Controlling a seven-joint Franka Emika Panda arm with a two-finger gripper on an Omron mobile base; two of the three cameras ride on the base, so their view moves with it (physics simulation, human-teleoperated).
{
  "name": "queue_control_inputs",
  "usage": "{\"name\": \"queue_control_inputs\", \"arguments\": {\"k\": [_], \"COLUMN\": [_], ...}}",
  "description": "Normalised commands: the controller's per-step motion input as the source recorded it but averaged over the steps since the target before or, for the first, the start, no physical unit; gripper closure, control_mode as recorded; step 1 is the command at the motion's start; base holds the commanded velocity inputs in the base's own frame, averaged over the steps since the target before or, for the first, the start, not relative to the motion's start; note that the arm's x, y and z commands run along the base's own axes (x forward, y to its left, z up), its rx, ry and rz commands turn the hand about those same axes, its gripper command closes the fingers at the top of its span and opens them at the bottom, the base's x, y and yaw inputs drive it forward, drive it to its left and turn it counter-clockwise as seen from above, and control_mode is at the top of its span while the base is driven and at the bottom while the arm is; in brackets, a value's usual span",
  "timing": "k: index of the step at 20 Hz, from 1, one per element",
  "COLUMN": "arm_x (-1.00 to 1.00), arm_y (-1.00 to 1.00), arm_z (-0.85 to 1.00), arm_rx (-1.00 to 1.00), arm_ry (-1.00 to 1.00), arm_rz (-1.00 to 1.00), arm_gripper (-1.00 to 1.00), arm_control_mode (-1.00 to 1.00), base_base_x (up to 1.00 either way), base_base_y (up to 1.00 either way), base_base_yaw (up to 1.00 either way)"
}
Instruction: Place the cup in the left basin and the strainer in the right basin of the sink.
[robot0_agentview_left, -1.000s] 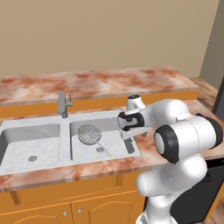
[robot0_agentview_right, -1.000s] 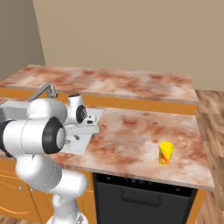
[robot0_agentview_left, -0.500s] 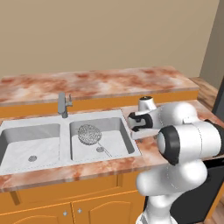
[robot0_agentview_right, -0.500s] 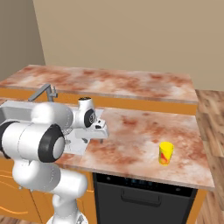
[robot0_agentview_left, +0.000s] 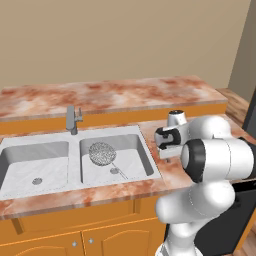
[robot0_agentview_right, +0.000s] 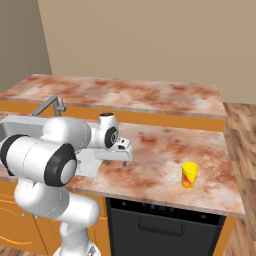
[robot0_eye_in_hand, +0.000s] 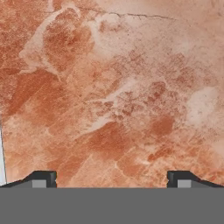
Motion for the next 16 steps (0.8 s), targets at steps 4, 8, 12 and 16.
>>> {"name": "queue_control_inputs", "arguments": {"k": [4,8,12,16], "arm_x": [0.01,0.00,0.00,-0.11], "arm_y": [-0.64,-0.68,-0.57,-0.46], "arm_z": [0.02,0.17,0.49,0.53], "arm_rx": [0.02,0.02,0.01,0.00], "arm_ry": [0.04,0.02,0.09,0.12], "arm_rz": [0.00,0.00,-0.03,-0.05], "arm_gripper": [-1.00,-1.00,-1.00,-1.00], "arm_control_mode": [-1.00,-1.00,-1.00,-1.00], "base_base_x": [0.00,0.00,0.00,0.00], "base_base_y": [0.00,0.00,0.00,0.00], "base_base_yaw": [0.00,0.00,0.00,0.00]}}
